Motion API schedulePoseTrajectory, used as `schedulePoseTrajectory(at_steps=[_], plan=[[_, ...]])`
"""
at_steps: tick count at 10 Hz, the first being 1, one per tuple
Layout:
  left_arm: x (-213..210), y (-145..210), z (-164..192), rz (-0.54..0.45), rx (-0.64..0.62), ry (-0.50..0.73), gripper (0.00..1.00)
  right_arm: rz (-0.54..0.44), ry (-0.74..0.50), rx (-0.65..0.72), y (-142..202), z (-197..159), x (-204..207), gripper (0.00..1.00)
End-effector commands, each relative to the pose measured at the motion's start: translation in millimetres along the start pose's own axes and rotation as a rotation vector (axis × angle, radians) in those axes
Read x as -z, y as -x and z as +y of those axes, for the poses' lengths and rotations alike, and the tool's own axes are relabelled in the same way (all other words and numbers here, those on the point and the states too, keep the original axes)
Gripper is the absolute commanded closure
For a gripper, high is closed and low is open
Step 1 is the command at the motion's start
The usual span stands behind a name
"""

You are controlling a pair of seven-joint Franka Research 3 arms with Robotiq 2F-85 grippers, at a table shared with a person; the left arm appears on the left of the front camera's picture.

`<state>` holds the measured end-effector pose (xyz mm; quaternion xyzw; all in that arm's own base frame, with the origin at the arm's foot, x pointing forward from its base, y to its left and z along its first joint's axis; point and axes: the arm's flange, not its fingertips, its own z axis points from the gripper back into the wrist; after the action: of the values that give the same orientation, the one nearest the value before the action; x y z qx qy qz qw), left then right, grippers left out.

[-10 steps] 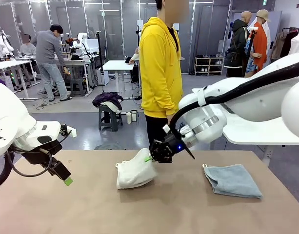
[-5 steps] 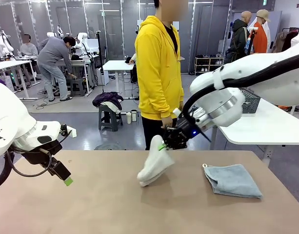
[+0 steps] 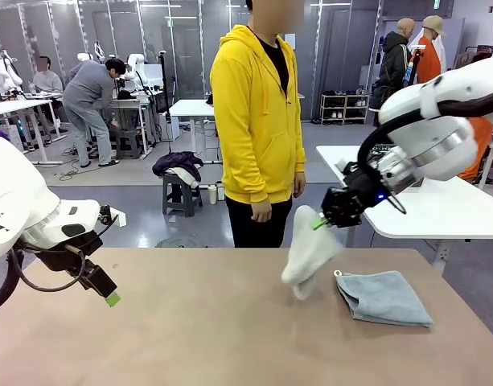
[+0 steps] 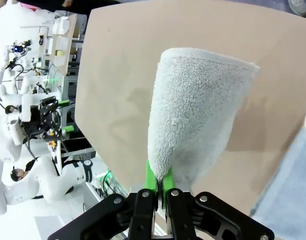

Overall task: Fold the towels and place them in the basket.
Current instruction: Stack the folded Towel with hook on the right side of the table.

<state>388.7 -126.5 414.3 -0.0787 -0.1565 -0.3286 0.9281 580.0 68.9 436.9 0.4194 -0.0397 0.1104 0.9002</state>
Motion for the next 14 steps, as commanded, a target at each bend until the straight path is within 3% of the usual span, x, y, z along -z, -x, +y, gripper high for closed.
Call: schedulePoseTrajectory(at_steps=[1, 5, 9, 14], plan=[[-0.4, -2.1, -0.5, 0.009, -0.007, -0.012, 0.0, 0.055, -0.006, -0.045, -6.7, -16.3, -31.3, 0.94], [-0.4, -2.1, -0.5, 0.009, -0.007, -0.012, 0.0, 0.085, -0.029, -0.053, -6.7, -60.0, -68.5, 0.94], [-0.4, -2.1, -0.5, 0.009, -0.007, -0.012, 0.0, 0.09, -0.038, -0.007, 5.1, -95.9, -73.0, 0.94], [-0.4, -2.1, -0.5, 0.009, -0.007, -0.012, 0.0, 0.06, 0.176, 0.131, 38.8, -152.1, -64.8, 0.94]])
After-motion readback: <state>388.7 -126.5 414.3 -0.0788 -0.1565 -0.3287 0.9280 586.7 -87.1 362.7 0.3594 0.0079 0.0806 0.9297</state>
